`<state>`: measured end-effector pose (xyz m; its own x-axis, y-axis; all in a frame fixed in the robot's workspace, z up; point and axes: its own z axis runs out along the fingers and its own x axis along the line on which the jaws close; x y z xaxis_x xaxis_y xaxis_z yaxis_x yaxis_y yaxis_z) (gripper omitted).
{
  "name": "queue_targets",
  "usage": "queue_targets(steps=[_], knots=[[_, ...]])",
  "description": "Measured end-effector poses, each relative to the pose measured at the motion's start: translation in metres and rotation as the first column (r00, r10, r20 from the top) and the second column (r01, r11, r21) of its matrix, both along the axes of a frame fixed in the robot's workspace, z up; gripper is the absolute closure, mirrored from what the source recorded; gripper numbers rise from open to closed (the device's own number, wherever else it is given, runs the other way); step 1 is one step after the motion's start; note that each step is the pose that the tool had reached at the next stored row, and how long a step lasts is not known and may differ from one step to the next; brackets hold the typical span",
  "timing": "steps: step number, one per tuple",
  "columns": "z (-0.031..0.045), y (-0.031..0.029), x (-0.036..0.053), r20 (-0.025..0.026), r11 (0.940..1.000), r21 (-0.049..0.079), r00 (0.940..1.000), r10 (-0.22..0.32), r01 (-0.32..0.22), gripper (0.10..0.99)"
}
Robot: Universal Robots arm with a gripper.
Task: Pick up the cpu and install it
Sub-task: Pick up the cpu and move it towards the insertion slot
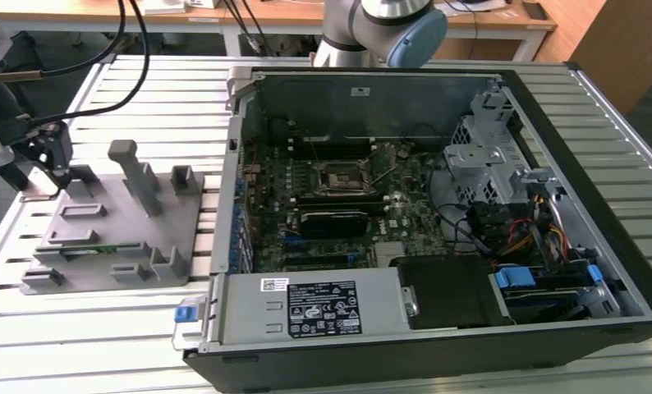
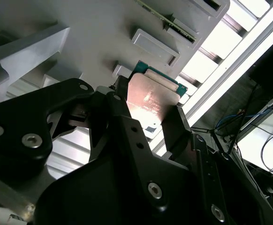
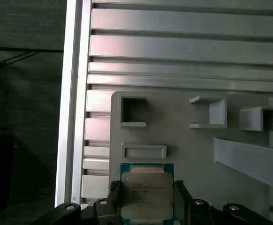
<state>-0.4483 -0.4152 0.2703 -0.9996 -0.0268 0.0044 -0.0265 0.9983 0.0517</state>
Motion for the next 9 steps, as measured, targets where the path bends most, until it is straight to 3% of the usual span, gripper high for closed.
queue_targets(steps=[9], knots=[[0.004, 0.0, -0.0001, -0.0001, 1.0, 0.0, 1.0, 0.0, 0.0, 0.549]])
